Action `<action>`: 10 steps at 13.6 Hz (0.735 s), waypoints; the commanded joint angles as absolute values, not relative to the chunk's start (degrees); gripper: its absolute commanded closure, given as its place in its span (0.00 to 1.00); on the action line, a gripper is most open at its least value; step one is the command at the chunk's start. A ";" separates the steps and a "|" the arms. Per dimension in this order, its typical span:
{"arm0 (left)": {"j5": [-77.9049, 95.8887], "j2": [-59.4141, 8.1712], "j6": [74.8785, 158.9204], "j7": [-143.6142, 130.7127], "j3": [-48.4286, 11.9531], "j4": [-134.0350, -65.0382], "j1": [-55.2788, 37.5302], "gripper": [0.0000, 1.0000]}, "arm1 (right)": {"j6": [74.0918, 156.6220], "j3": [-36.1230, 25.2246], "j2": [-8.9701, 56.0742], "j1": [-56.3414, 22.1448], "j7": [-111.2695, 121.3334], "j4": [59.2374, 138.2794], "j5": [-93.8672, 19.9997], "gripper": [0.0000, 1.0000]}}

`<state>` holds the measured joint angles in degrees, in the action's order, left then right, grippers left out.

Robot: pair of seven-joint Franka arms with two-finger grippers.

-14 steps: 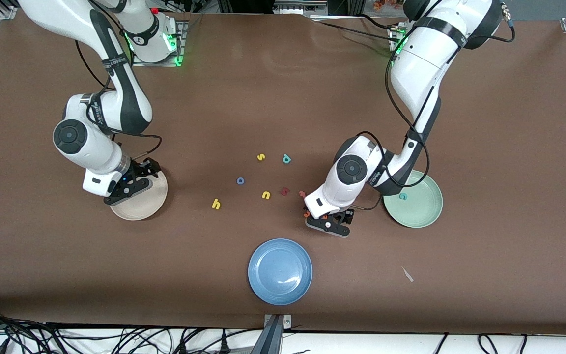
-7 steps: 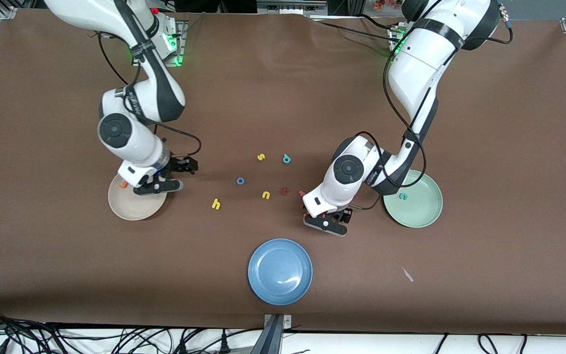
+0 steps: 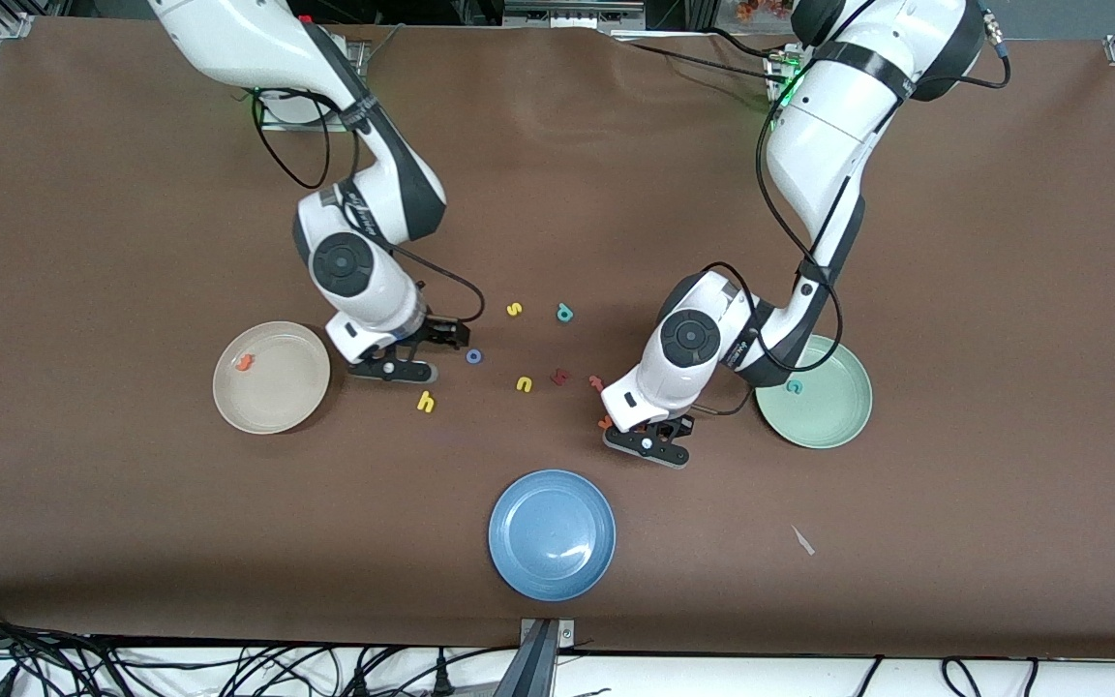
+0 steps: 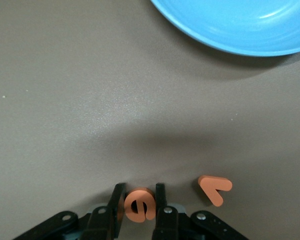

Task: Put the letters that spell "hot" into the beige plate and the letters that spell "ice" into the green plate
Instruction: 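Grasp the orange e with the left gripper while the right gripper reaches blue o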

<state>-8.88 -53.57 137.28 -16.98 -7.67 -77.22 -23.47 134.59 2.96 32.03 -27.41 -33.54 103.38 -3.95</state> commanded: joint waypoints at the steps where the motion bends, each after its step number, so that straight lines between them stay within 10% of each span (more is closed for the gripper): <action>1: -9.49 -53.18 136.85 -17.05 -7.65 -77.08 -23.20 0.91 | 135.18 2.72 34.98 -29.00 -35.24 99.50 -3.43 0.00; 10: -9.41 -41.07 117.96 -6.90 -13.97 -83.38 -11.19 0.91 | 136.75 2.64 40.51 -31.64 -37.79 95.63 -1.14 0.01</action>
